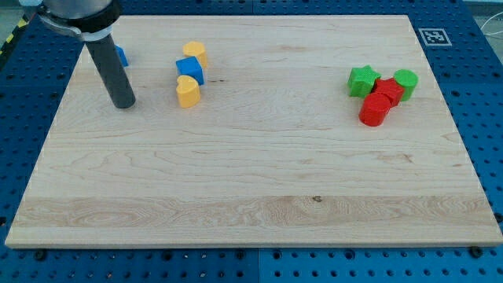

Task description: Point at the blue triangle

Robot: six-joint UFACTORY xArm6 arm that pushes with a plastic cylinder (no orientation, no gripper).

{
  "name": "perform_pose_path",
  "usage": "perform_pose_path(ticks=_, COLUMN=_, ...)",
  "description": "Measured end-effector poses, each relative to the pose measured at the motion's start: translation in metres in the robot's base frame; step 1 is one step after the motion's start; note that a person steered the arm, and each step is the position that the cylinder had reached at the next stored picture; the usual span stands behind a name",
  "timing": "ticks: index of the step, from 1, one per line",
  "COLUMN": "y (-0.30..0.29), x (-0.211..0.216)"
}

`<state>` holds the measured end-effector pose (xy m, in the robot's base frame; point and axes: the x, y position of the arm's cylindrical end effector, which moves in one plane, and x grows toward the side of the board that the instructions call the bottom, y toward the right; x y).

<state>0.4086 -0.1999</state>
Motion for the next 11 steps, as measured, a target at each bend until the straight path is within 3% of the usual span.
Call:
perform_pose_path(ticks=4, y=-0.029, x=0.017)
perform_pose_path(ticks=8, y=-0.076, x=-0.030)
perform_pose_path(ticks=11, y=-0.076, x=-0.088)
